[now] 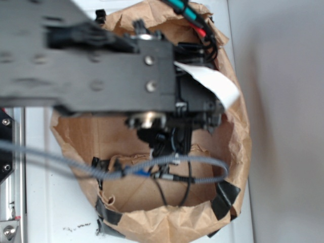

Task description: Grab the red paper.

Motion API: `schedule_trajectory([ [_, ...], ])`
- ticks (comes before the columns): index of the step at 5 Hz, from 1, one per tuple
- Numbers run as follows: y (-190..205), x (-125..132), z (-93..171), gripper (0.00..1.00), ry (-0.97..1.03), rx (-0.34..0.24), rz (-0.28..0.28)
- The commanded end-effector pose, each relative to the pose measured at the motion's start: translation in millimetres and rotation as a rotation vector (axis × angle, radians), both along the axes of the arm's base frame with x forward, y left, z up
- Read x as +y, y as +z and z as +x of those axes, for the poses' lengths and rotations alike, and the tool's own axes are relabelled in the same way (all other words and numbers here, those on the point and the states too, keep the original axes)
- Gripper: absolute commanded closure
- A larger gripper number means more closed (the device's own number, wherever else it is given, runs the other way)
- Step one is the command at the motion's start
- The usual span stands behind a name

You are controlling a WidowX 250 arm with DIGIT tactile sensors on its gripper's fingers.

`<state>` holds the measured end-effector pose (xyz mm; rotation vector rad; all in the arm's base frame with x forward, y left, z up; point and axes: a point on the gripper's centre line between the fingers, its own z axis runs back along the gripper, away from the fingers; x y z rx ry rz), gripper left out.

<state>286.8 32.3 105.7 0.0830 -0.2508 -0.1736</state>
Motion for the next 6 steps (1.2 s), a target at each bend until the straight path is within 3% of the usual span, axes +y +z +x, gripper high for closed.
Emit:
schedule_trajectory([
  [1,-30,3,22,0.00,0.018,-0.102,0.045],
  [3,-28,13,48,0.00,0.063,-0.085,0.031],
  [4,-34,15,62,0.00,0.056,-0.064,0.066],
  [5,-57,8,57,0.00,0.026,-0.066,0.195],
  [6,-68,7,49,1.00,0.039,-0.070,0.239],
])
